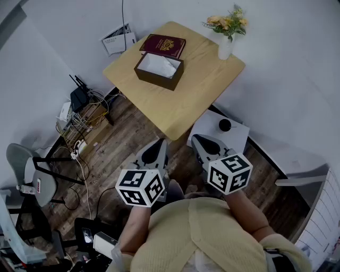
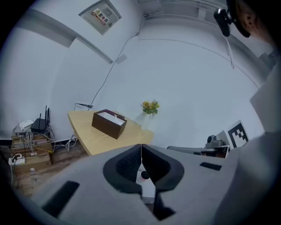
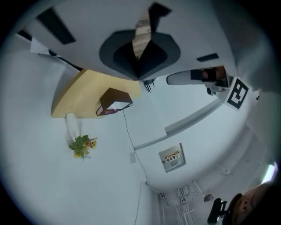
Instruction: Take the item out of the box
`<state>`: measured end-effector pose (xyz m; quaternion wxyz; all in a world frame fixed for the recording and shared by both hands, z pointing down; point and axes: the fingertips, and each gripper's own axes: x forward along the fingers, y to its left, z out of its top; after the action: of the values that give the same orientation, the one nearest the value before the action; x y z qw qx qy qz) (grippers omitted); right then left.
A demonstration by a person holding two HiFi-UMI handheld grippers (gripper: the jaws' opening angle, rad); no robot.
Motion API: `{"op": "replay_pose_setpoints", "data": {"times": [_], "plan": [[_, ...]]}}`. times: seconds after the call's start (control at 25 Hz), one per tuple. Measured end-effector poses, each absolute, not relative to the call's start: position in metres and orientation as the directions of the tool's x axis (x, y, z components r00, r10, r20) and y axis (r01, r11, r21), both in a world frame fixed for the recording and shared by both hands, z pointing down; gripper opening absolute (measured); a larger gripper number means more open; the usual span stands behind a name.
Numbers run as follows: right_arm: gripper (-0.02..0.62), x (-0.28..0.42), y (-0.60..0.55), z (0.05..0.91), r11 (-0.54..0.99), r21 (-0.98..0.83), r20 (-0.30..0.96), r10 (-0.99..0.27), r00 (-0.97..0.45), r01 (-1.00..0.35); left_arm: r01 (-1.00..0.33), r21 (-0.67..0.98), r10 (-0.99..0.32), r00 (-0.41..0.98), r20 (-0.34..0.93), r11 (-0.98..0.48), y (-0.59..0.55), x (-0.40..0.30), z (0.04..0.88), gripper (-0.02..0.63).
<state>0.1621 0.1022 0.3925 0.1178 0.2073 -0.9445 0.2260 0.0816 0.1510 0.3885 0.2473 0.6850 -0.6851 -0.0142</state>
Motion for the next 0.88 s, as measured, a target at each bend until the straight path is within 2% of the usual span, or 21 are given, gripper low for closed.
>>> {"op": "replay_pose_setpoints", "data": {"times": [0.88], "plan": [[0.031,0.13,0.087,0.387,0.783,-0.414,0.308,-0.36,-0.881,-0.465,-0.925,0.379,-0.942,0.092,0.323,0.04,0.136,0.047,0.39,0.025]]}}
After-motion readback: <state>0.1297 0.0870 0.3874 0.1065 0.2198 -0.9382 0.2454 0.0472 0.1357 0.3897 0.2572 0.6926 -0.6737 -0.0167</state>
